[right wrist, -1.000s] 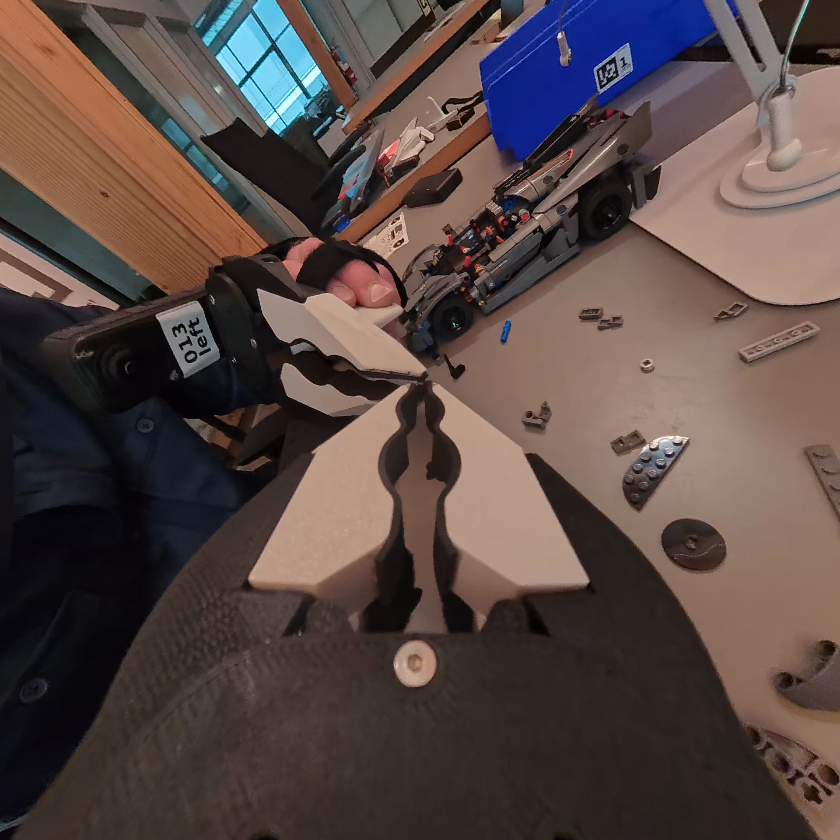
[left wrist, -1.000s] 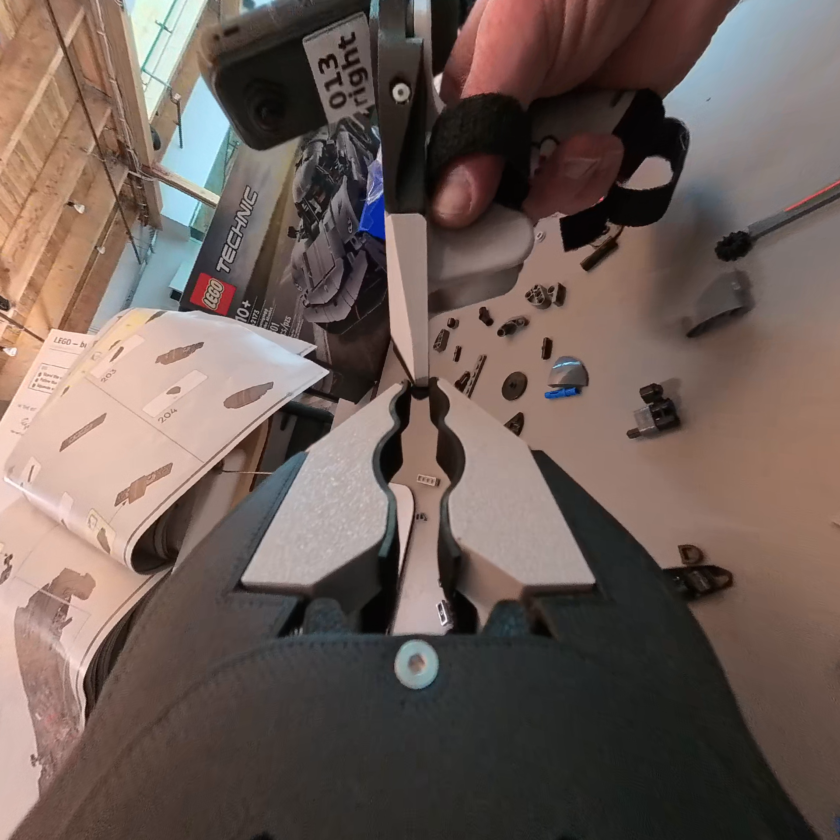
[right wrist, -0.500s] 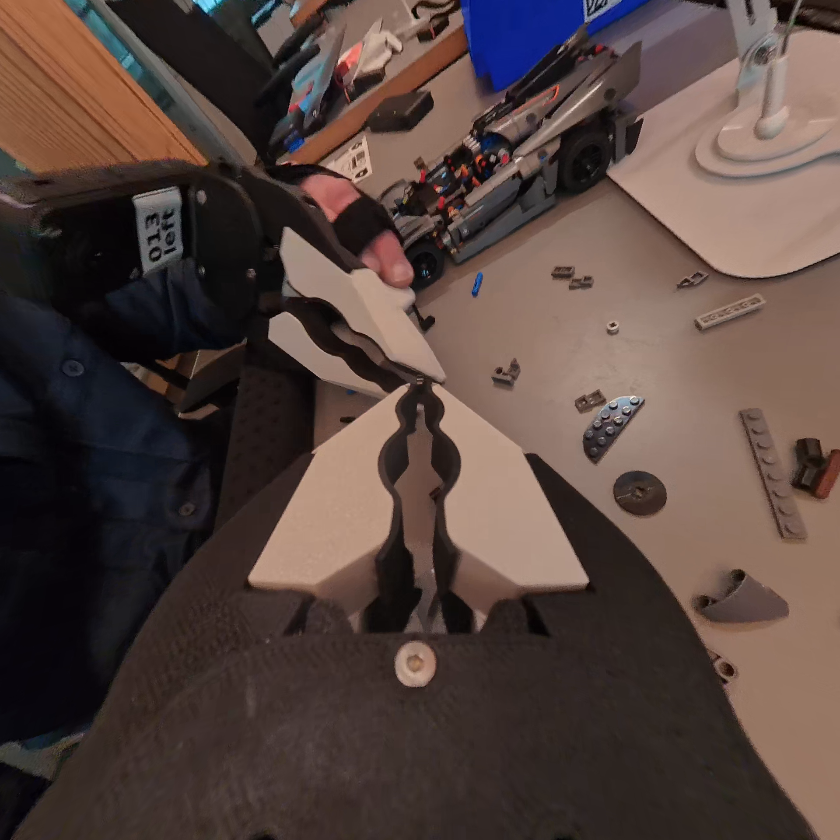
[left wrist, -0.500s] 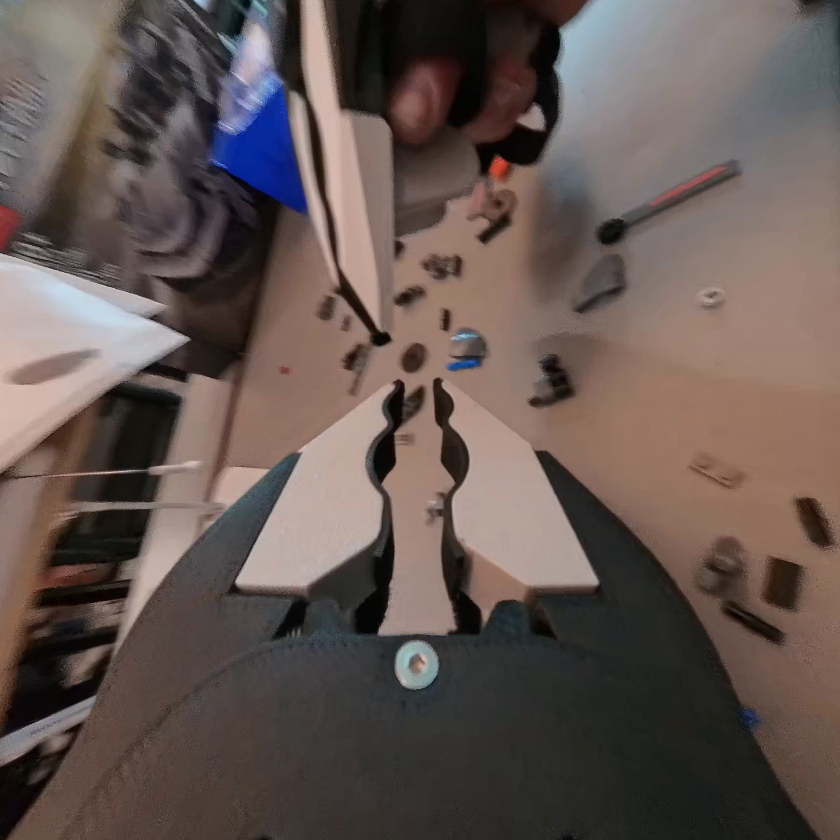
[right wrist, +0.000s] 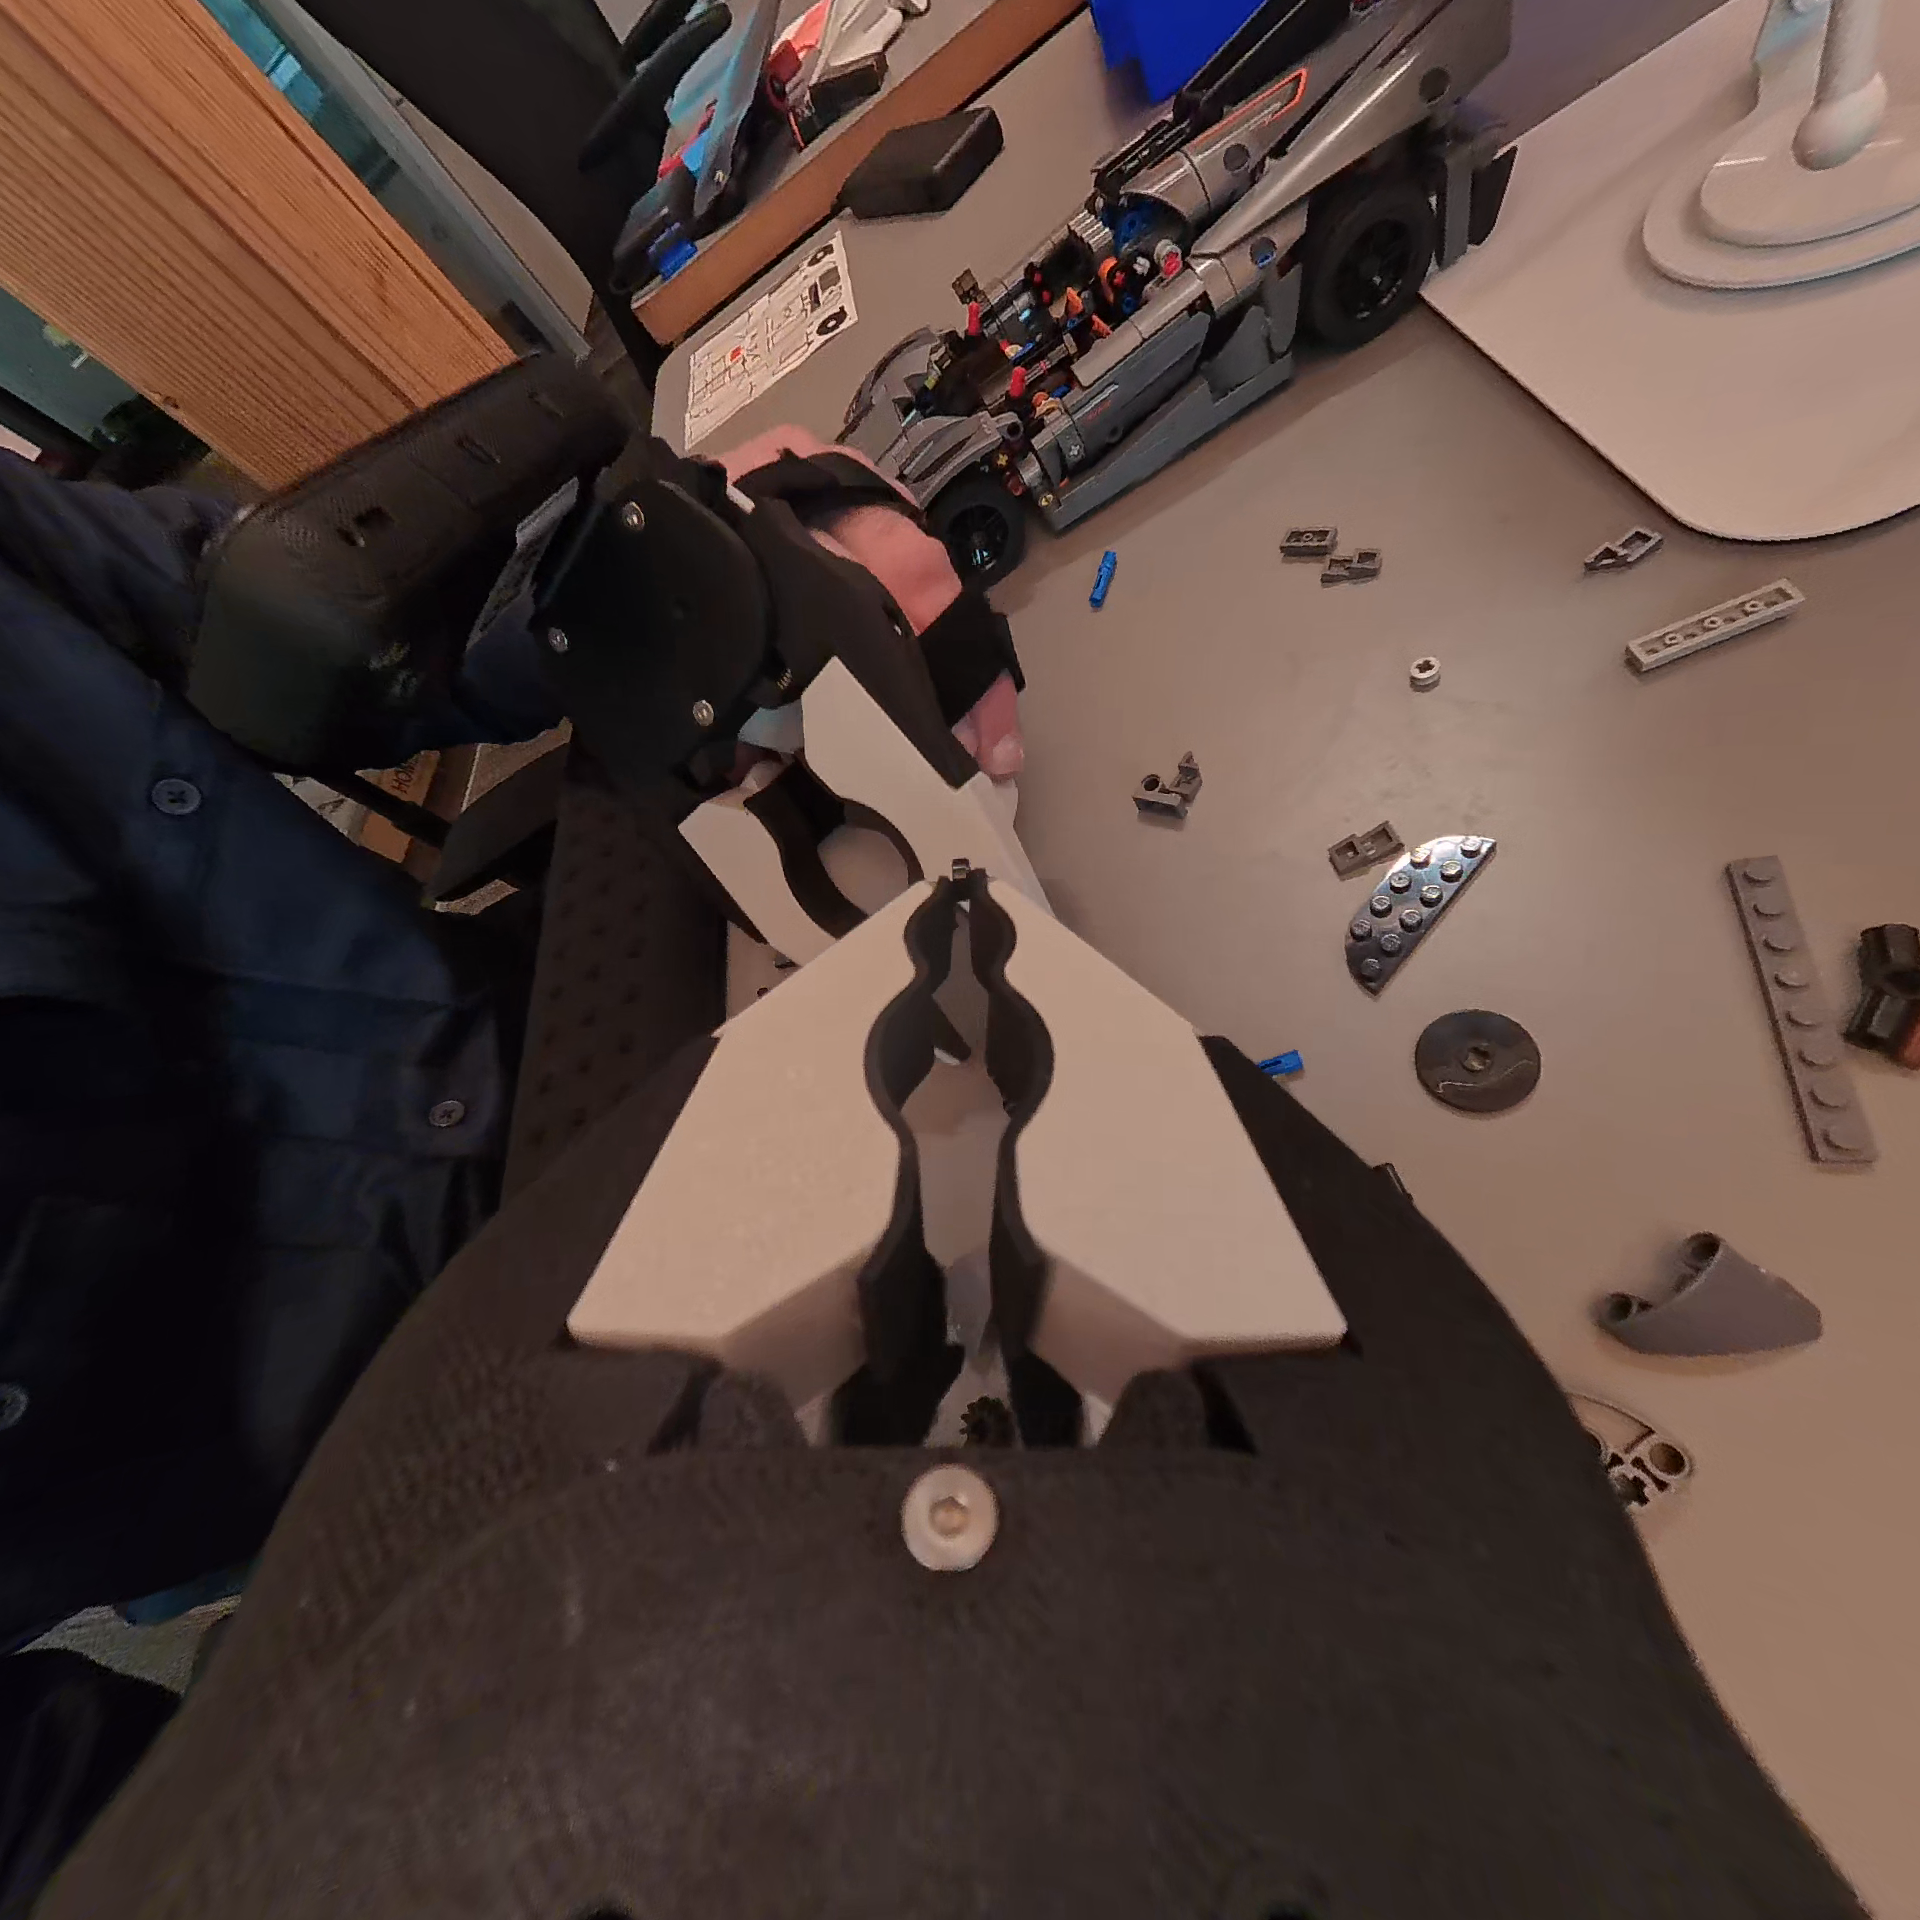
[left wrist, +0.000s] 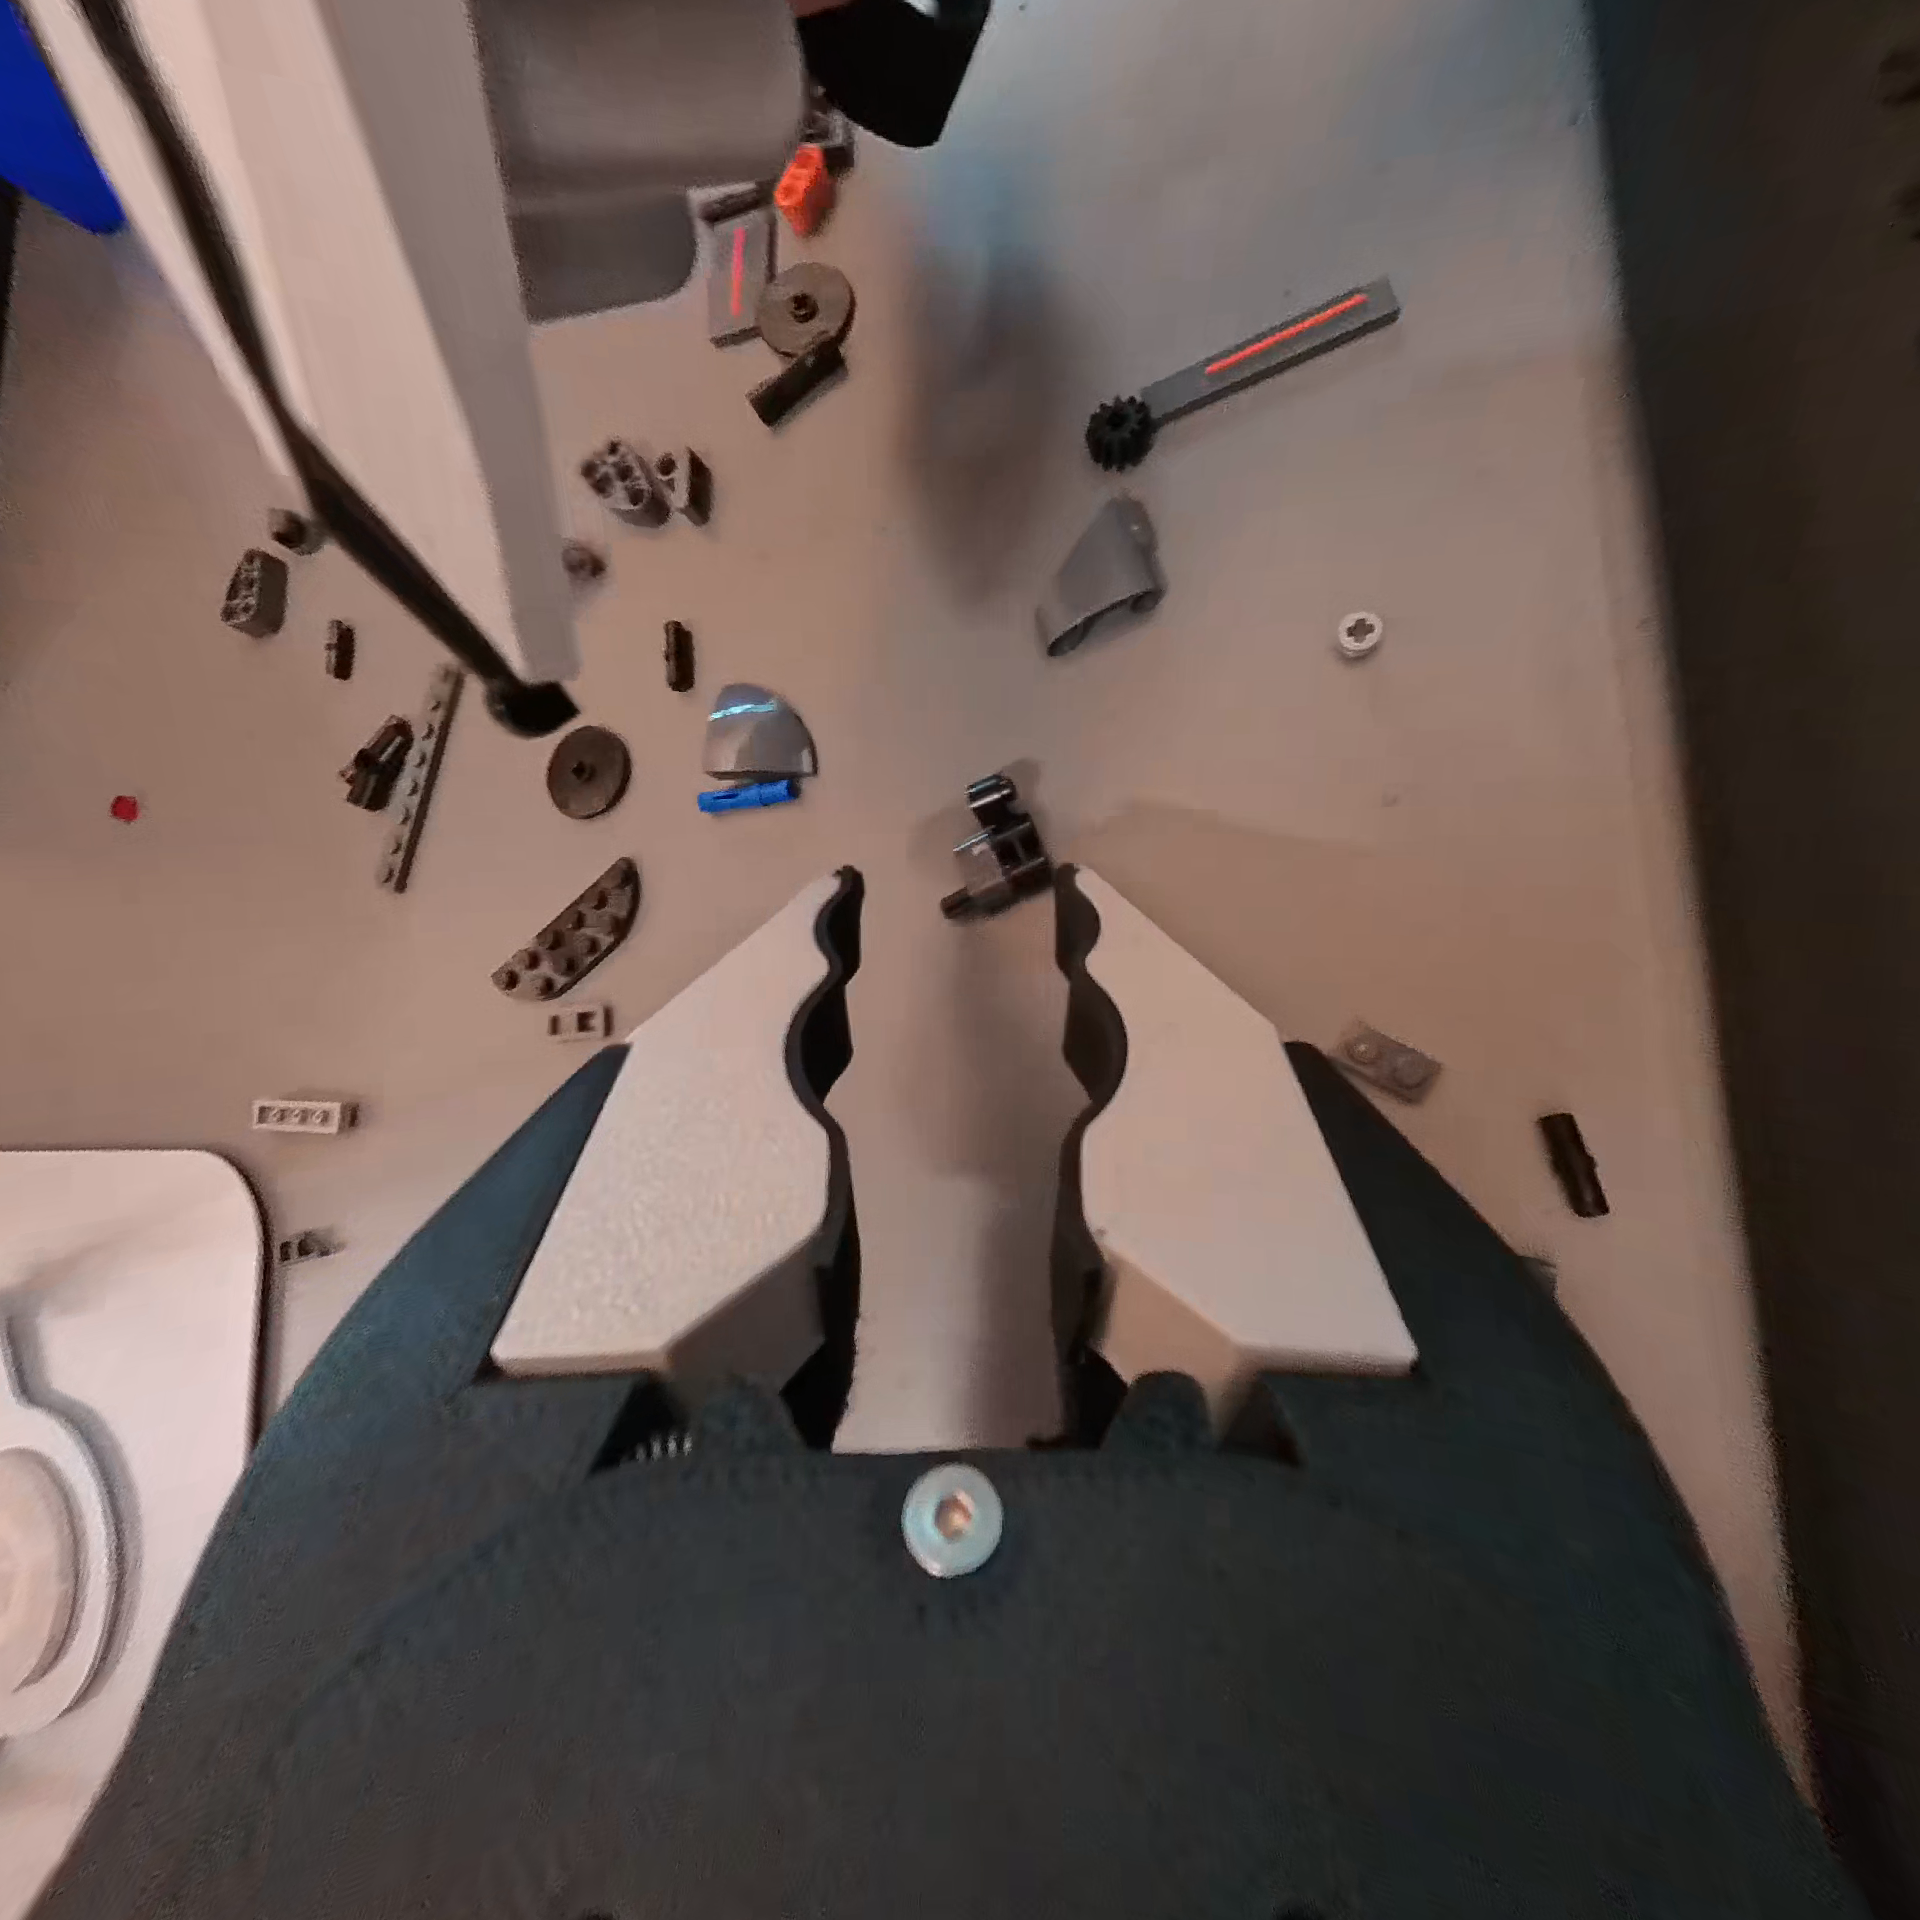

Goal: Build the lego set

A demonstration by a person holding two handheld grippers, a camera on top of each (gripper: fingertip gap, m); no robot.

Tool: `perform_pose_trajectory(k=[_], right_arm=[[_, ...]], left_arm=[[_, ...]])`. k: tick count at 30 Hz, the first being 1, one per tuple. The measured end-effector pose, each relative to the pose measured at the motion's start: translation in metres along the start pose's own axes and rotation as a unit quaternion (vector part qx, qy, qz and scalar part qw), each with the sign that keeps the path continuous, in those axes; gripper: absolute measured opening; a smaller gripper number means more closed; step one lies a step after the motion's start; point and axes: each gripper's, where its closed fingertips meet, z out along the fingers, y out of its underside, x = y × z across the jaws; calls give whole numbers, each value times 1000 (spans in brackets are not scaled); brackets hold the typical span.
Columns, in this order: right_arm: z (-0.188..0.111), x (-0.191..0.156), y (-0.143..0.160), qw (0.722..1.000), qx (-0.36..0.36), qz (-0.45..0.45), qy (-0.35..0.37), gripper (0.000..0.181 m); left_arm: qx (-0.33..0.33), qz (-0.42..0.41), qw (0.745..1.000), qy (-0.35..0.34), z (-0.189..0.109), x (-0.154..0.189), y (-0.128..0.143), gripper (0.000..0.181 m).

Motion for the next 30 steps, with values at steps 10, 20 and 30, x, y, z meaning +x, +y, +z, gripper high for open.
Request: perform_pose_trajectory(k=[10, 20, 30], right_arm=[[2, -1, -1, 1000, 2, -1, -1, 0], [-6, 4, -12, 999, 41, -2, 12, 0], [-16, 7, -39, 990, 138, 14, 7, 0]], left_arm=[[-12, -10, 1000, 26, 13, 7, 2, 21], [12, -29, 999, -22, 8, -12, -4, 16], [208, -191, 956, -82, -56, -71, -31, 16]])
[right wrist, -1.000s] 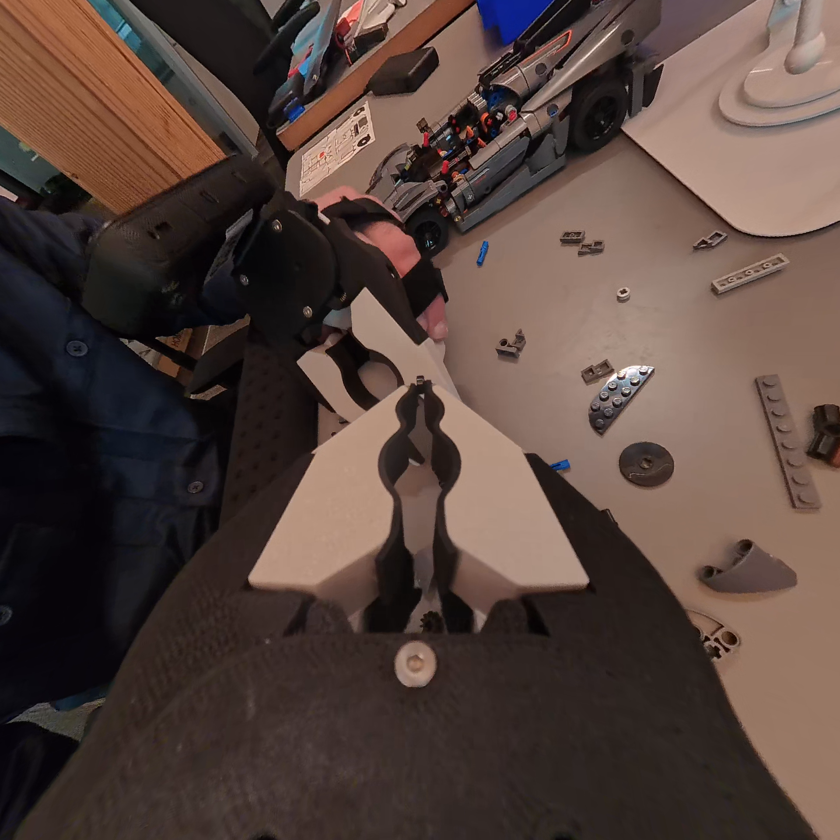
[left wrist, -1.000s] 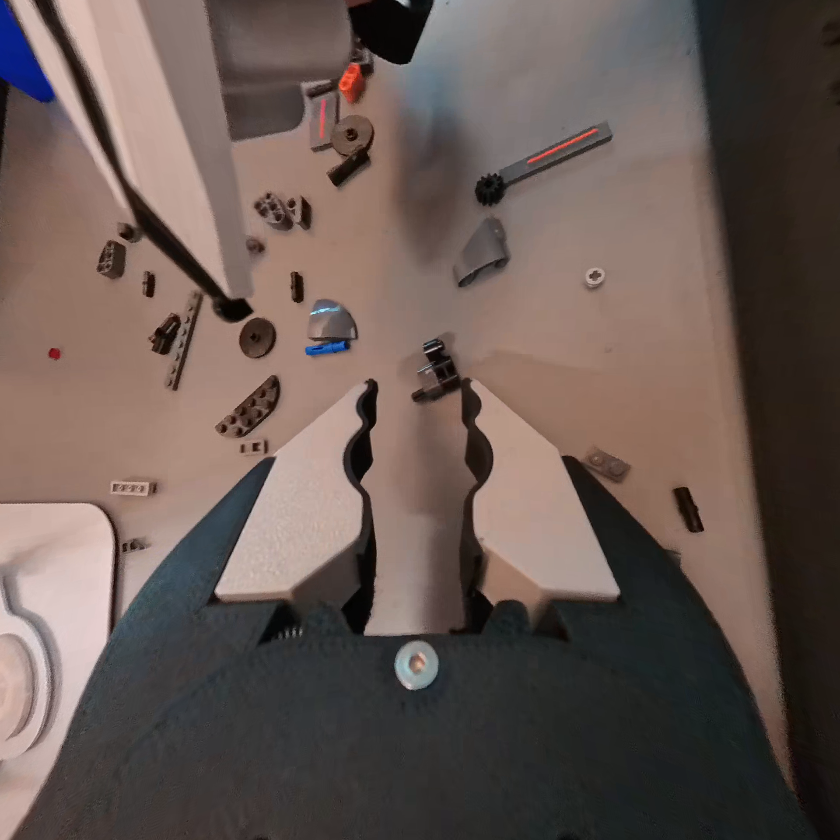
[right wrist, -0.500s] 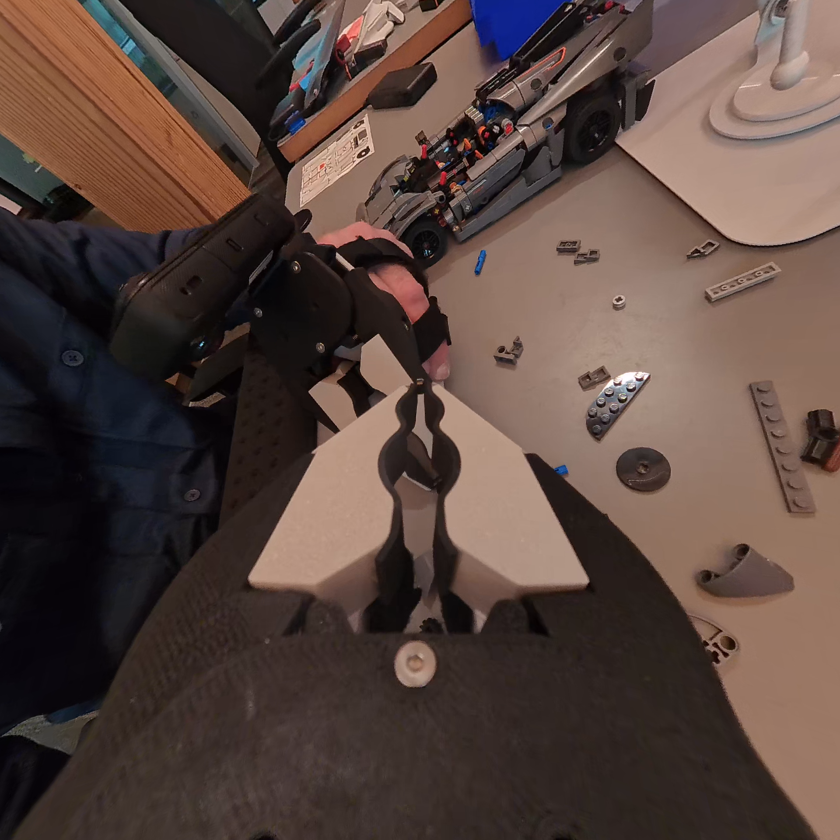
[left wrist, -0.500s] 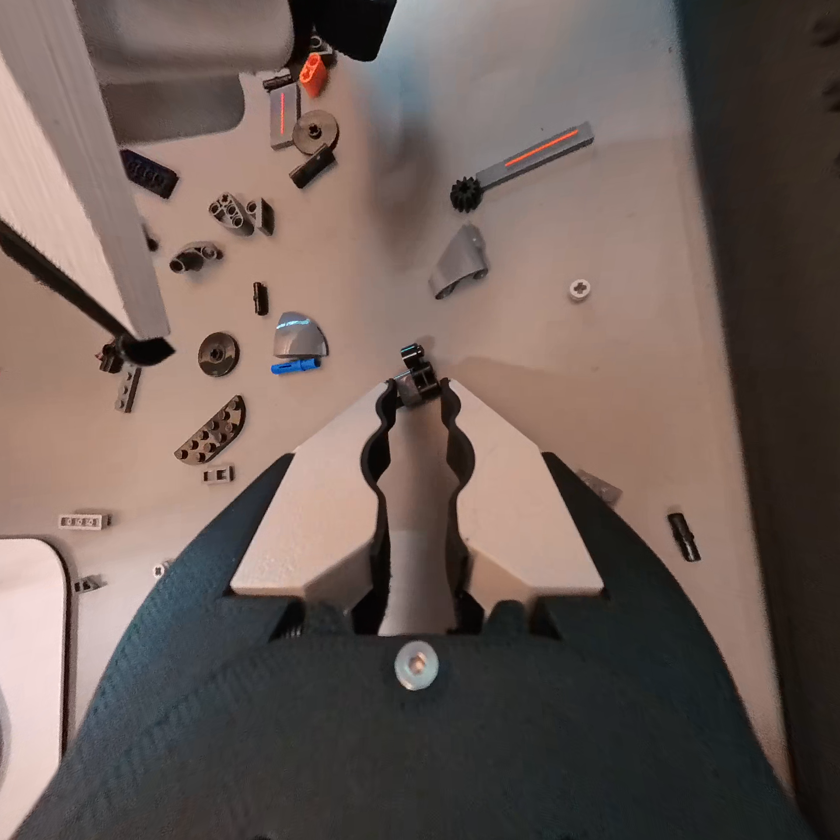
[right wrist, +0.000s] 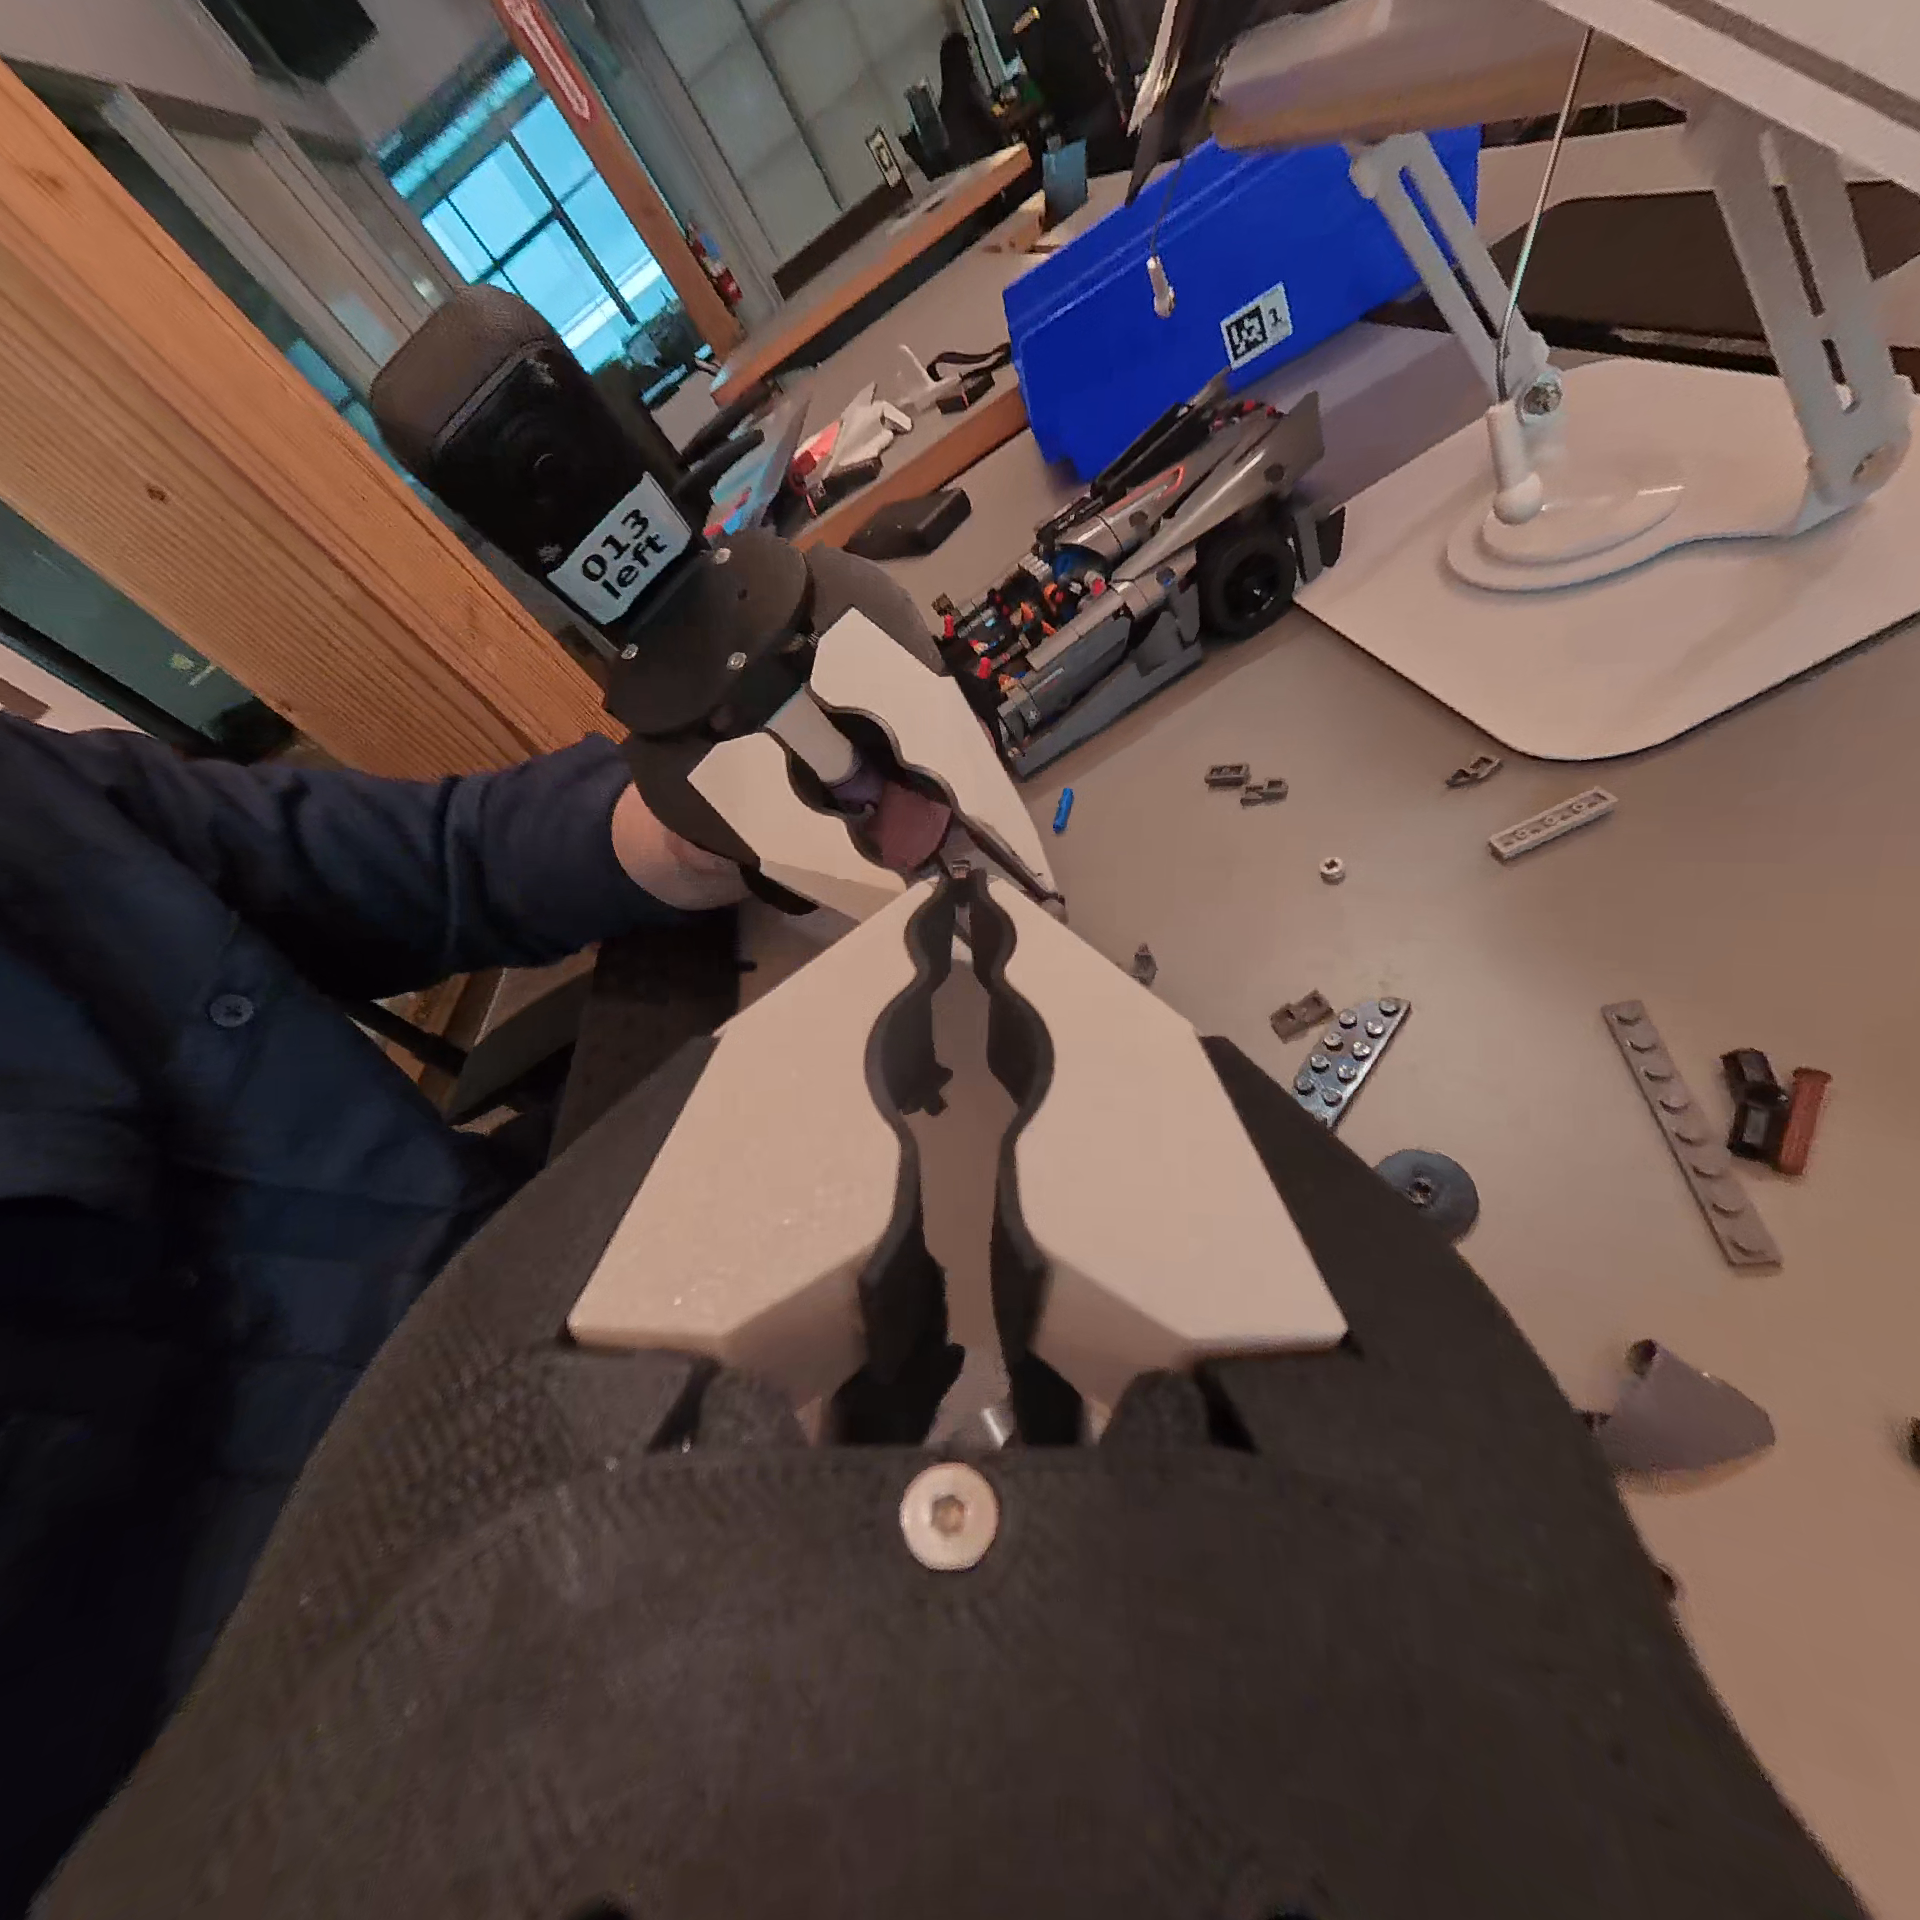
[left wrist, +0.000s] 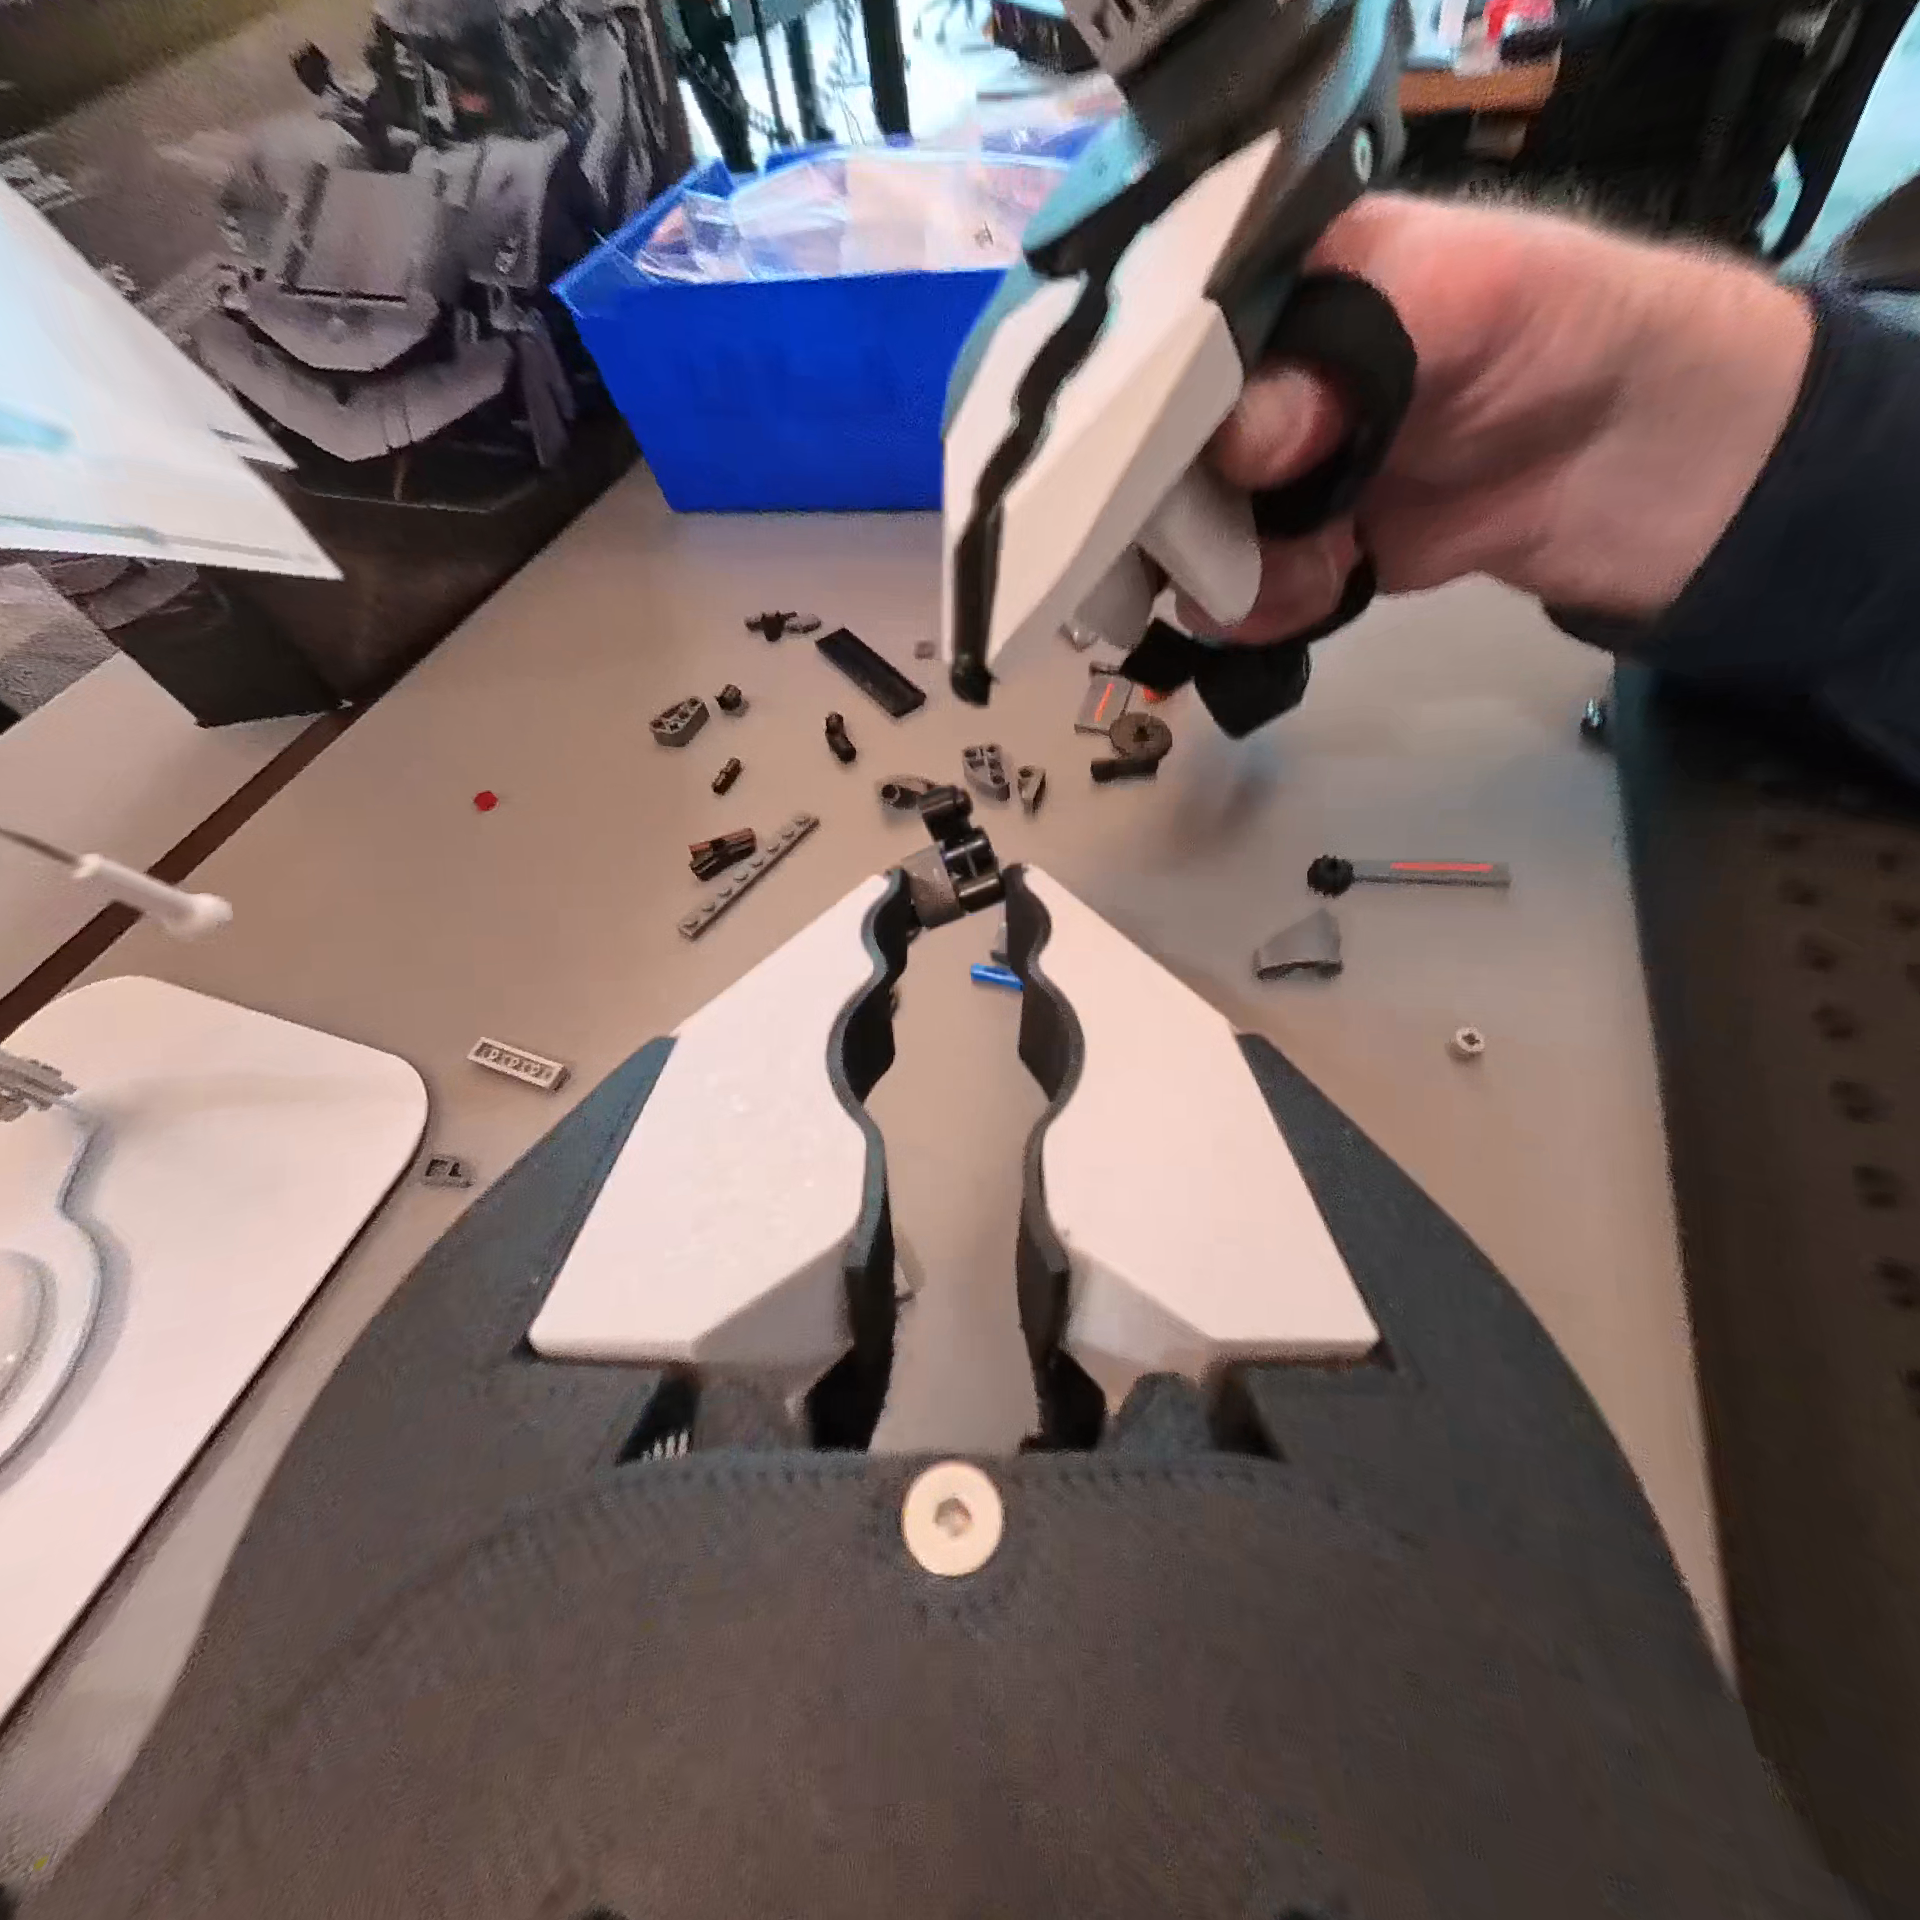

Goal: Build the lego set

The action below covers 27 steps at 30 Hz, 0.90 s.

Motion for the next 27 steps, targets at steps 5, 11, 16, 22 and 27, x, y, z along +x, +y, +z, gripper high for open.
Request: perform_pose_trajectory(k=[5, 11, 16, 22, 27], right_arm=[[4, 3, 0, 1000, 7, 17, -3, 0], [9, 2, 2, 1000, 5, 23, -11, 0], [12, 1, 2, 1000, 4, 20, -10, 0], [9, 1, -4, 1000, 22, 19, -8, 0], [8, -2, -8, 999, 38, 27, -24, 0]], left_arm=[[34, -43, 998, 11, -5, -3, -8, 16], [44, -52, 998, 11, -5, -3, -10, 16], [63, -54, 997, -1, -9, -7, -16, 16], [71, -56, 996, 2, -10, -7, -17, 16], [90, -66, 994, 14, -13, -6, -22, 16]])
